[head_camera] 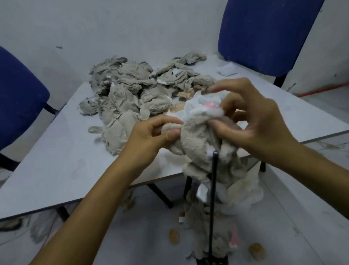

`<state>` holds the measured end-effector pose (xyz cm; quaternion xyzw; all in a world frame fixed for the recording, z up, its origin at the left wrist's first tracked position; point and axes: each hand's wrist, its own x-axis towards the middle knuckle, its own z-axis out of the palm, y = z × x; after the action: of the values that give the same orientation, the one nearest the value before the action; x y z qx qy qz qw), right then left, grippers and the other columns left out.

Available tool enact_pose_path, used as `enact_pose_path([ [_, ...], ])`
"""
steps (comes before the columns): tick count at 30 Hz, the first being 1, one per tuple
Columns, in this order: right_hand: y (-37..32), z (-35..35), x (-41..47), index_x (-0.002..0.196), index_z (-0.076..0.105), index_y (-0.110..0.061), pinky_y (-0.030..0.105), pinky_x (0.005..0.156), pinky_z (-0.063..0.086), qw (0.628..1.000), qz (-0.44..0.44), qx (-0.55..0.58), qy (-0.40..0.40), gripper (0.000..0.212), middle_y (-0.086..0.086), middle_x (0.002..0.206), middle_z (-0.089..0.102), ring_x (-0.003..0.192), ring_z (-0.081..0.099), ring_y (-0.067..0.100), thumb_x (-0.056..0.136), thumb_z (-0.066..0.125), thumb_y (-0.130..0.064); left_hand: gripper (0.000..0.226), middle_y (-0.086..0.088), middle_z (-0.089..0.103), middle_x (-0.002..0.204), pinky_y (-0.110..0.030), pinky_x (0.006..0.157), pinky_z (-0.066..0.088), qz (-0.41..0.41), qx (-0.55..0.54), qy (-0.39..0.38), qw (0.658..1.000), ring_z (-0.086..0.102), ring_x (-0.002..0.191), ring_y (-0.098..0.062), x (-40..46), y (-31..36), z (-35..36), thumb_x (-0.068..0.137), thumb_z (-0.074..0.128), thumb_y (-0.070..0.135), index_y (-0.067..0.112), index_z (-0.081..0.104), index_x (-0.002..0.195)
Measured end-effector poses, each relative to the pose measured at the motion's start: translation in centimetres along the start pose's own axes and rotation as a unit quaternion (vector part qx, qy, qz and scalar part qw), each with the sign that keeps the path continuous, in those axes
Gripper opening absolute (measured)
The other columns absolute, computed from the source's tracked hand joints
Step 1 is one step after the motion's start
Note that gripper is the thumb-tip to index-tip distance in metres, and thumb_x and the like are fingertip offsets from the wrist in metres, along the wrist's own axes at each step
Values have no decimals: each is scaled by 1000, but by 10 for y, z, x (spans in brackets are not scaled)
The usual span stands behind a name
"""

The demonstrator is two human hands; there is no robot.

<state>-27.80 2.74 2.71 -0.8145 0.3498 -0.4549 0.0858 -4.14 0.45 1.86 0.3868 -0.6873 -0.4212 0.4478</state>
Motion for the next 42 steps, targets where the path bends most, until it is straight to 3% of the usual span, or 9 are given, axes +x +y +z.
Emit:
enact_pose_path([
  [6,-1,-1,-2,139,46,-31,27,72,56,998,-35,-29,-47,55,-2,91,65,75,63,11,90,70,-23,17,4,76,82,-19,68,55,13,17,7,1000,72,77,-8,-2,-2,5,72,74,24,29,75,88],
  [9,6,-7,0,145,38,-38,39,75,57,990,27,-61,-126,67,1,96,68,81,65,16,90,69,-16,17,-14,75,84,-25,65,57,27,33,17,999,73,73,-21,-2,4,2,72,77,24,30,77,88],
  [15,13,-19,5,141,43,-42,34,77,57,994,53,32,-90,74,-4,94,64,87,63,19,83,68,-2,21,1,76,81,-19,69,55,32,20,13,999,73,77,-12,-1,5,-2,76,77,6,16,74,94],
  [20,12,-15,6,140,39,-48,26,72,55,988,62,43,-136,76,1,97,66,81,63,13,84,66,-3,38,-2,72,83,-38,78,60,20,55,-32,998,69,78,-20,-1,6,-3,74,80,2,28,73,102],
  [23,8,-6,4,140,42,-42,33,69,48,981,102,120,-111,74,14,83,60,70,54,22,84,64,1,49,-4,66,112,-52,92,54,-32,79,-63,994,63,106,-32,-3,0,7,85,66,-6,32,65,115],
  [26,4,-3,9,138,45,-40,46,72,49,975,123,167,-82,76,21,96,60,73,51,34,80,61,7,69,-6,53,141,-44,102,49,-74,13,-134,988,54,127,-26,-9,2,26,80,59,3,25,43,143],
  [31,3,11,5,131,51,-41,29,70,50,976,164,135,-50,70,-3,83,66,68,56,12,78,63,3,82,16,40,150,-13,99,42,-51,44,-202,977,44,132,5,-14,8,35,81,70,16,25,30,153],
  [37,-1,13,10,118,58,-37,19,52,44,960,213,181,32,52,-5,78,71,57,58,9,80,69,-3,87,0,56,139,-43,106,46,-75,37,-107,991,54,129,-16,-9,2,34,70,83,23,28,40,146],
  [42,-9,15,13,120,60,-28,23,57,45,958,194,213,-2,53,-8,75,66,58,52,11,81,66,6,37,4,74,85,-27,65,53,-95,62,-9,994,69,76,-10,-11,-6,40,64,70,16,23,70,101],
])
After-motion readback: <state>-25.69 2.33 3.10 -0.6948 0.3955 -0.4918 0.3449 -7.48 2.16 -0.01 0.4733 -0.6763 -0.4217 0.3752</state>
